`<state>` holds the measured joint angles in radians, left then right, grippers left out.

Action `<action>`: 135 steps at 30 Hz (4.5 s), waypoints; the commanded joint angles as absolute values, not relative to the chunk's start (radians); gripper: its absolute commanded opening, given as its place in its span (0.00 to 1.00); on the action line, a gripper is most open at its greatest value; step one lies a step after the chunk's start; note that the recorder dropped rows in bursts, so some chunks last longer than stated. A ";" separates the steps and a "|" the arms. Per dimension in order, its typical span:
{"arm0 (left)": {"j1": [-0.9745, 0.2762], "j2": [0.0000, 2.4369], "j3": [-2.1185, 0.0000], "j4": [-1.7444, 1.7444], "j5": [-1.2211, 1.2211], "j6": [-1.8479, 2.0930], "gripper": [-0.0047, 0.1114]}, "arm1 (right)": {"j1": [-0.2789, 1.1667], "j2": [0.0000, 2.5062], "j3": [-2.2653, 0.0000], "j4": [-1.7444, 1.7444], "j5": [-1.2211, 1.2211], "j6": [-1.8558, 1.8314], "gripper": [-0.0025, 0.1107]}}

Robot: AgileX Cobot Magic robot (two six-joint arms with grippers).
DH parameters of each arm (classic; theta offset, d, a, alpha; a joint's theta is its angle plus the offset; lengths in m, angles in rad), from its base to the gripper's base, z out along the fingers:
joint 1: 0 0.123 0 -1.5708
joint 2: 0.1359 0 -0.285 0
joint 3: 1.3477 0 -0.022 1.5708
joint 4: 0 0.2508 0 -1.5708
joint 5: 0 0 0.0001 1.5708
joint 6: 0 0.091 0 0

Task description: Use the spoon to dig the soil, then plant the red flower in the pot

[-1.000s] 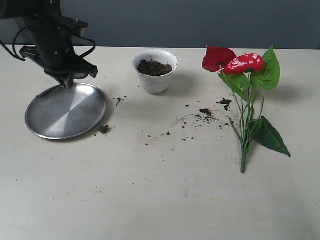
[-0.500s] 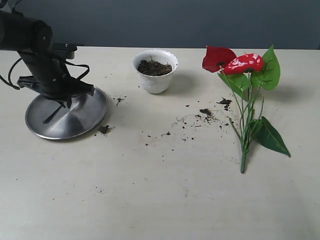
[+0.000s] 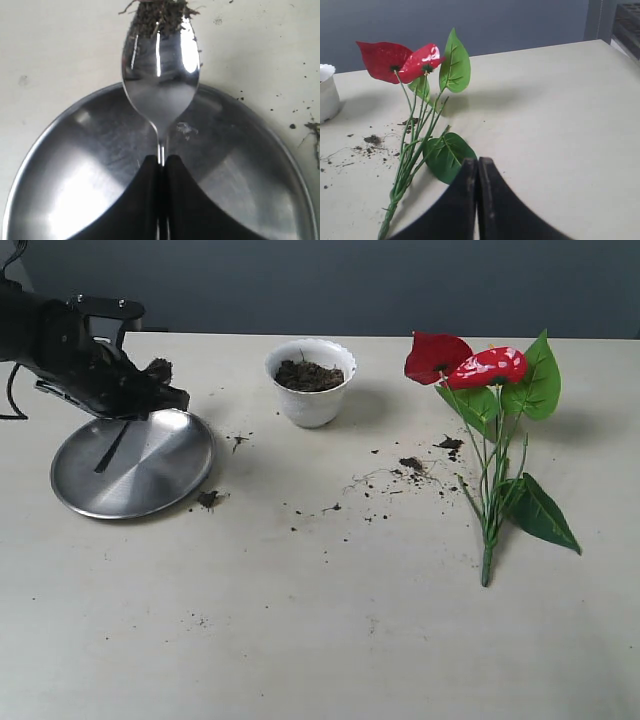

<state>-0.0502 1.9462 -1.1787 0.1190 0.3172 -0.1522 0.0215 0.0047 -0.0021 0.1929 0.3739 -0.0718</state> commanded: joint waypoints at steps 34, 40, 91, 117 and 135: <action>0.008 1.931 -0.983 0.167 0.000 -0.150 0.05 | 0.024 0.000 0.000 0.191 0.364 -0.075 0.02; 0.008 1.931 -0.983 0.177 -0.059 -0.150 0.05 | 0.024 0.000 0.000 0.191 0.364 -0.075 0.02; 0.008 2.034 -0.983 0.193 -0.045 -0.156 0.32 | 0.024 0.000 0.000 0.192 0.363 -0.075 0.02; 0.008 1.470 -0.983 0.166 0.462 -0.154 0.05 | 0.024 0.000 0.000 0.192 0.363 -0.075 0.02; 0.003 0.717 -0.983 0.049 0.816 -0.128 0.05 | 0.024 0.000 0.000 0.192 0.363 -0.075 0.02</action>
